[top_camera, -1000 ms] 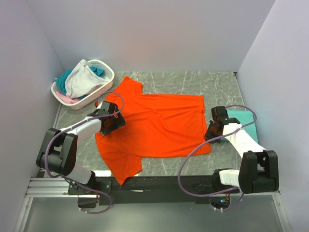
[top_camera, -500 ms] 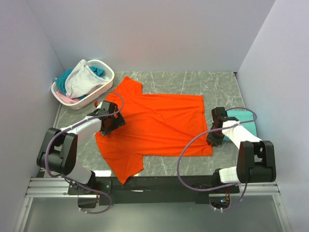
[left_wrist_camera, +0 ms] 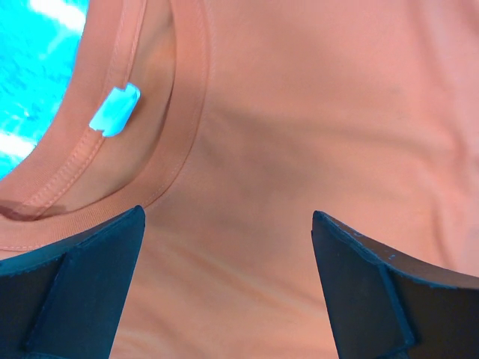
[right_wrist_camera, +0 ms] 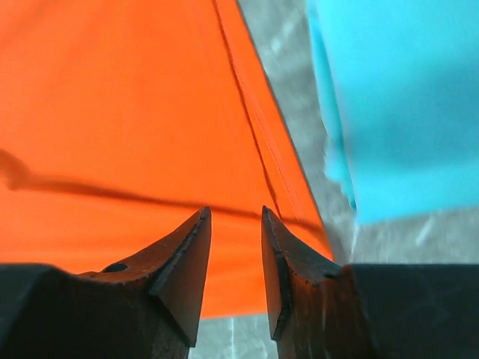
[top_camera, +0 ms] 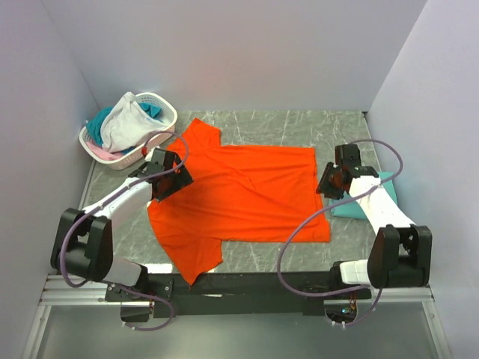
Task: Fold and stack the t-shirts
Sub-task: Flatten the tshirt out
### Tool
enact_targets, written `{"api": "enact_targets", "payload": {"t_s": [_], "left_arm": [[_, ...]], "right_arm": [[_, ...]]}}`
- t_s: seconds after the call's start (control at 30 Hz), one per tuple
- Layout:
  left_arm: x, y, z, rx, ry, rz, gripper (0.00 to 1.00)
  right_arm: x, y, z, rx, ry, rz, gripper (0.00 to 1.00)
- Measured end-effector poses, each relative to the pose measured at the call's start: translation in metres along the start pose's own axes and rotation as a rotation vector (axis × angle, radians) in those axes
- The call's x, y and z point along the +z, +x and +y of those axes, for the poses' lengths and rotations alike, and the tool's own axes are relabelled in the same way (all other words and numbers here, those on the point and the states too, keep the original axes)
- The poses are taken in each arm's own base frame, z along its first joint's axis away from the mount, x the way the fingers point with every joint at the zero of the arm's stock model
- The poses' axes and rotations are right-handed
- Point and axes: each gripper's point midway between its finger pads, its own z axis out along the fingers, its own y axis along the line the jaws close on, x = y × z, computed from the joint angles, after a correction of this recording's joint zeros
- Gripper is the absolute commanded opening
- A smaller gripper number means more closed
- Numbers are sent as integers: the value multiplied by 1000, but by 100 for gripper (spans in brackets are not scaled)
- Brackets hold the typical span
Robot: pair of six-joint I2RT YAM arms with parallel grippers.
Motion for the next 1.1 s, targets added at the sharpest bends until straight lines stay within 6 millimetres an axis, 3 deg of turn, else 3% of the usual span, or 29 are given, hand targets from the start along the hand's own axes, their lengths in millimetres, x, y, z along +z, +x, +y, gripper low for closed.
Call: {"api": "enact_targets", "payload": {"t_s": [0.07,0.17,0.33,0.43,0.7,1.1], "left_arm": [[-7,-10,-4,-6,13,-31,99],[-13,-16,-5,-11,14,-58,99],[-13,-17,-2,-10,-1,-63,99],[-12,-14,1,-9,-7,-58,99],[-8,-10,13,-5,-39,-54,99],[-9,-10,18,-1,-46,-59,99]], "right_arm": [[5,-7,4,-18,-9,0,42],[20,-1,4,-38,7,40,42],[42,9,6,-93,43,107,42],[54,5,10,-124,70,114,42],[81,-21,23,-142,101,101,43],[105,-81,47,-148,115,12,43]]}}
